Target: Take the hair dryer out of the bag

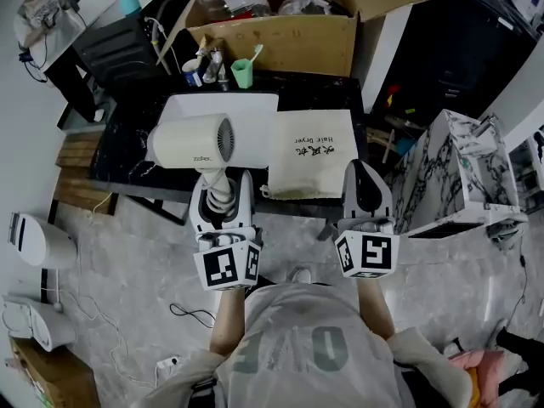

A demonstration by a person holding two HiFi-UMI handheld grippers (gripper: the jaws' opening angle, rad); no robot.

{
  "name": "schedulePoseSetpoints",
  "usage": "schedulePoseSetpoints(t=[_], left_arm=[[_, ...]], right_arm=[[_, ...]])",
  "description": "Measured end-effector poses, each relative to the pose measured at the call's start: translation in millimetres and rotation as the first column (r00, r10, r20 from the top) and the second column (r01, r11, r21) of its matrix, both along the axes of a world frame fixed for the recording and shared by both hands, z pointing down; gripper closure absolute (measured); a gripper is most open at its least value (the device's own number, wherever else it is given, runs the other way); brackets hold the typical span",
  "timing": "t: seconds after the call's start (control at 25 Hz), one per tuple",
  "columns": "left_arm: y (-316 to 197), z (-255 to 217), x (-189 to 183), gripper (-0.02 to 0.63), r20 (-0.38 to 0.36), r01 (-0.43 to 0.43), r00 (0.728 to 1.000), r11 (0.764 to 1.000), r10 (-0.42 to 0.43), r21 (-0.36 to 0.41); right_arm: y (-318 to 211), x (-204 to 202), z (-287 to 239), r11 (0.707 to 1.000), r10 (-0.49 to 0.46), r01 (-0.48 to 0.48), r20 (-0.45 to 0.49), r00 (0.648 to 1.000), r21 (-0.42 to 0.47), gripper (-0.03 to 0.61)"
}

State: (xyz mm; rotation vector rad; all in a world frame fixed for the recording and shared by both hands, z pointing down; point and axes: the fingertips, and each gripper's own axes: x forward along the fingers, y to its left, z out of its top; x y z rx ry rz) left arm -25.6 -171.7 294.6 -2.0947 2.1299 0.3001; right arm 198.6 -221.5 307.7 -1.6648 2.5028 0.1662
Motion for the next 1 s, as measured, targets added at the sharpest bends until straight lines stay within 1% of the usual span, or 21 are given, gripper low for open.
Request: schedulePoseSetpoints(t=[0.12, 0.24, 0.44, 0.64, 1.0], left_arm=[[1, 3, -2, 0.337, -0.013, -0.001, 1.000, 1.000, 0.001, -0.001], [1, 4, -4, 0.337, -0.023, 0.001, 1.000, 1.000, -0.001, 0.001], [2, 5, -4, 0.337, -0.039, 0.001, 0.999, 1.000, -0.001, 0.002], [1, 8, -4, 0.337, -0.040, -0.001, 0.999, 1.000, 0.001, -0.006], [0, 6, -3, 0.337, -0.037, -0.010, 0.999, 1.000, 0.009, -0.002]], right_arm=[[3, -3, 2, 1.000, -0.009, 0.010, -0.044, 0.999, 0.016, 0.545], [2, -3, 5, 1.000, -0.010, 0.010, -0.043, 0.999, 0.010, 0.545], [2, -5, 11, 1.000, -0.023, 0.023, -0.067, 0.997, -0.002, 0.545], [0, -9, 13, 0.999, -0.040, 0.039, -0.089, 0.995, -0.002, 0.545], [-3, -11, 12, 0.999, -0.036, 0.036, -0.107, 0.994, 0.005, 0.545]])
